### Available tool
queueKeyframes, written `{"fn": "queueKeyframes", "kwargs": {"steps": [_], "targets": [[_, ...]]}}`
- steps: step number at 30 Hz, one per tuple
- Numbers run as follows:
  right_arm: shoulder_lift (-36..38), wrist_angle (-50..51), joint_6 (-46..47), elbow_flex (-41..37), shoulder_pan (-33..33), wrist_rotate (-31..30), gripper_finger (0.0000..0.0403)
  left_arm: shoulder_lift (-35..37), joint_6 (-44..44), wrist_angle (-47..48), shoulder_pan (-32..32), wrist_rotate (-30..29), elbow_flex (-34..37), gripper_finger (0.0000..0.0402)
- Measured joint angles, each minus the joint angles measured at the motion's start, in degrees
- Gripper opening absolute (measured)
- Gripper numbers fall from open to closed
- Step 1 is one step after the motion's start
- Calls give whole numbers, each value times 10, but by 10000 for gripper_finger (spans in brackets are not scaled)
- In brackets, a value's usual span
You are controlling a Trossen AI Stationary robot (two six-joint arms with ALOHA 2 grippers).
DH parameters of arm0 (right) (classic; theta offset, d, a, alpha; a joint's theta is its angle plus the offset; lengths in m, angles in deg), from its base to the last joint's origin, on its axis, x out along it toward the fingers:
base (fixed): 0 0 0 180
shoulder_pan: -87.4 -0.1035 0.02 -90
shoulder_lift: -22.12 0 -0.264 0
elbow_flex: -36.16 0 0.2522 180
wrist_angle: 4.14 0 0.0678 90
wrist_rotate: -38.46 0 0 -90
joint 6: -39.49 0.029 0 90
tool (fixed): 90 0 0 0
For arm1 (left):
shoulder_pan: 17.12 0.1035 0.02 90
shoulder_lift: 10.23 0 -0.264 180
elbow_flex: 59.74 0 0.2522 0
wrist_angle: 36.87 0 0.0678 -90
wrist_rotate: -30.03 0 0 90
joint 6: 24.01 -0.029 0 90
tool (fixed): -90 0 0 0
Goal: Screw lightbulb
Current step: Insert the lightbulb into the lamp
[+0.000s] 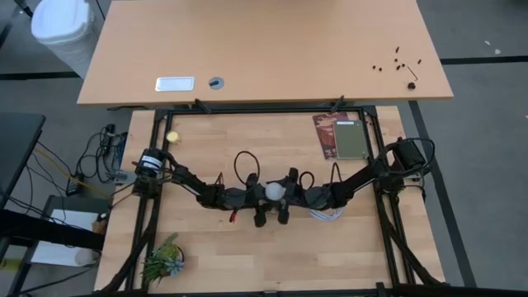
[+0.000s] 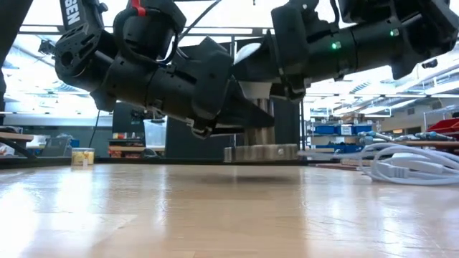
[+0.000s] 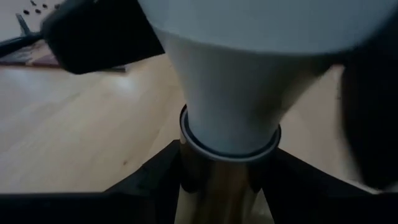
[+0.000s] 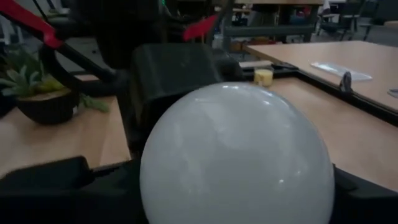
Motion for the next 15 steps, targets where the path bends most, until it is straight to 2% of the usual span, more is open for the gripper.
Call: {"fn": "queueKeyframes", "kwargs": {"steps": [15], "targets": [[3, 45, 16, 6, -6, 16, 337, -1, 2, 54, -5, -16, -32, 193]]}}
